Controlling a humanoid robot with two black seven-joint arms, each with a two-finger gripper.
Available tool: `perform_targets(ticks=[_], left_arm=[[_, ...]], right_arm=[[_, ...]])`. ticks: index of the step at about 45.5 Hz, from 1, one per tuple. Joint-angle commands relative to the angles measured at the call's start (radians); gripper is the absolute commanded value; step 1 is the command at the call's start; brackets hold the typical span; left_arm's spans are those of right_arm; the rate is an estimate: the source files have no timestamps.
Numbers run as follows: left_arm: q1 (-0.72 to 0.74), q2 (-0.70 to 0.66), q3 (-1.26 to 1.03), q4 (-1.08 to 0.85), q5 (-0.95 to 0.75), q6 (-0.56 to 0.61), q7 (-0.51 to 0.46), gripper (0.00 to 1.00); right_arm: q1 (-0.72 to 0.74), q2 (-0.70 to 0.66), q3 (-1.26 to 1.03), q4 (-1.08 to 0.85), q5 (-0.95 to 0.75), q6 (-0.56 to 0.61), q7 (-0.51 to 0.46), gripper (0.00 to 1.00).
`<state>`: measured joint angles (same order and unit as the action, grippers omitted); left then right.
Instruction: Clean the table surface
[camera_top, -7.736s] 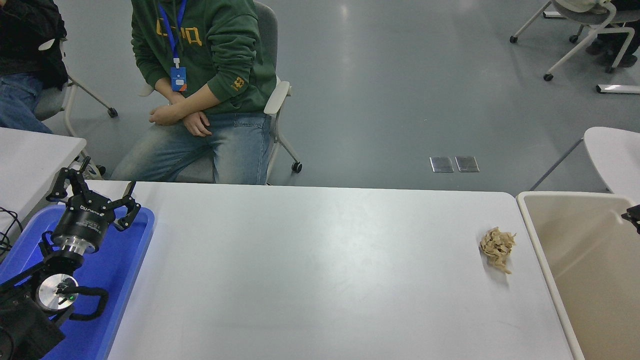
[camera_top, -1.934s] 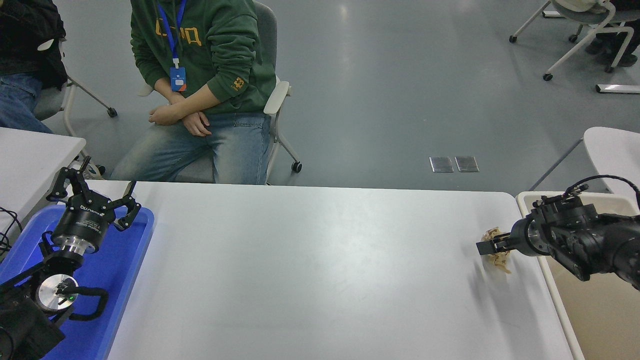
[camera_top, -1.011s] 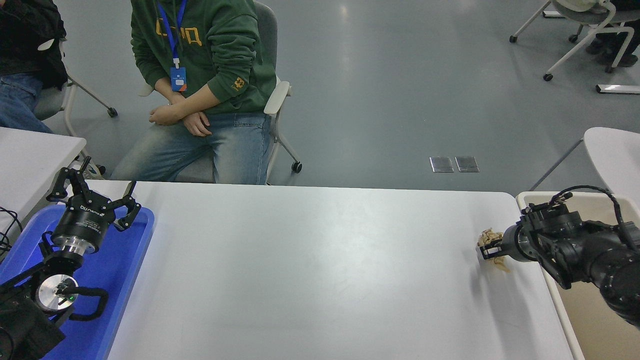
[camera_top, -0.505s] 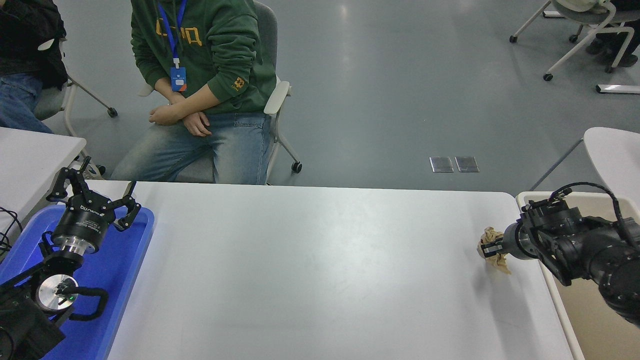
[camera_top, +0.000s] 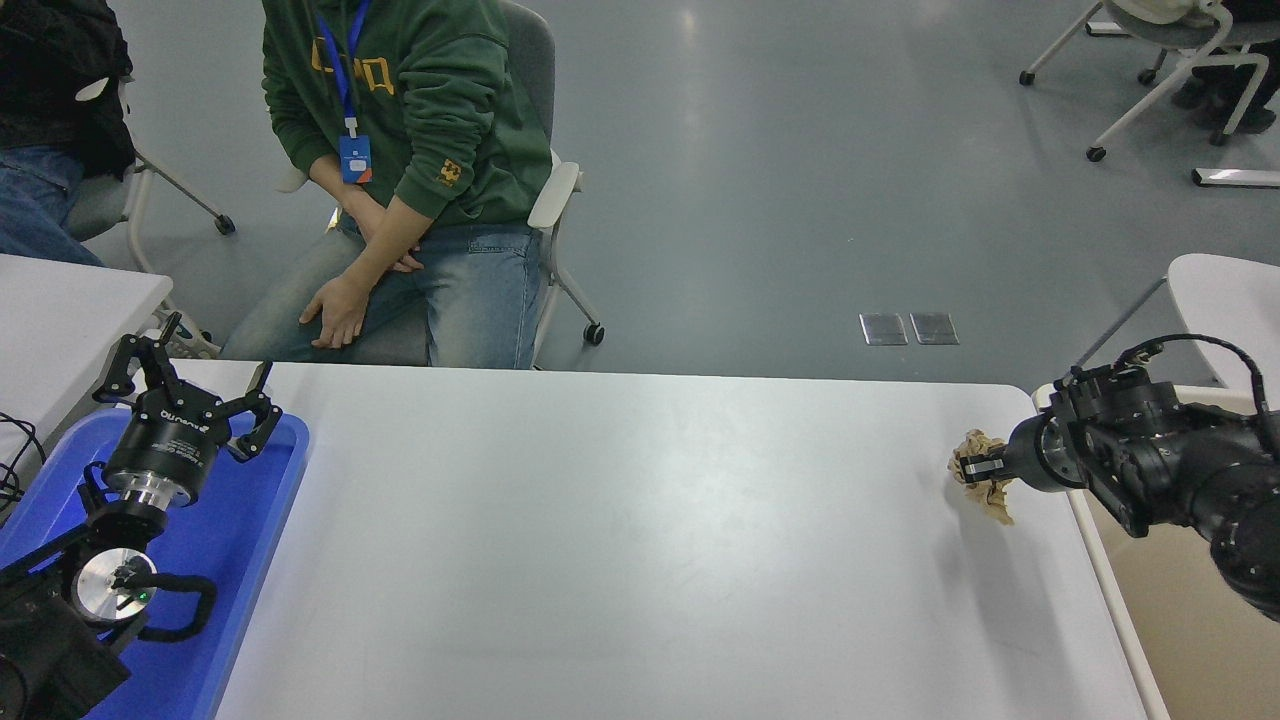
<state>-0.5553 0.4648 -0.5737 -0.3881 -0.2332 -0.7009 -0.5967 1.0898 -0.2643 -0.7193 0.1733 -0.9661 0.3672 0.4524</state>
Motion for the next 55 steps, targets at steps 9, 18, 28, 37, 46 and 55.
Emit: perform_targets(ticks=[9,18,28,37,46,55], left_arm=[[0.000,0.000,0.000,0.000,0.000,0.000,0.000,1.00],[0.002,0.000,0.000,0.000,0.000,0.000,0.000,1.00],[0.000,0.000,0.000,0.000,0.000,0.000,0.000,1.00],[0.002,0.000,0.000,0.000,0.000,0.000,0.000,1.00],[0.002,0.000,0.000,0.000,0.000,0.000,0.000,1.00],[0.002,0.000,0.000,0.000,0.000,0.000,0.000,1.00]], right_arm=[[0.174,-0.107,0.009,0.008,0.148,0.140,0.066,0.00],[0.294,-0.233,0.012,0.156,0.150,0.156,0.065,0.00],[0.429,-0.378,0.012,0.394,0.138,0.145,0.055,0.00],[0.551,-0.487,0.009,0.531,0.104,0.147,0.054,0.00],[0.631,-0.573,0.009,0.635,0.063,0.148,0.054,0.00],[0.657,-0.625,0.007,0.680,0.043,0.150,0.054,0.00]])
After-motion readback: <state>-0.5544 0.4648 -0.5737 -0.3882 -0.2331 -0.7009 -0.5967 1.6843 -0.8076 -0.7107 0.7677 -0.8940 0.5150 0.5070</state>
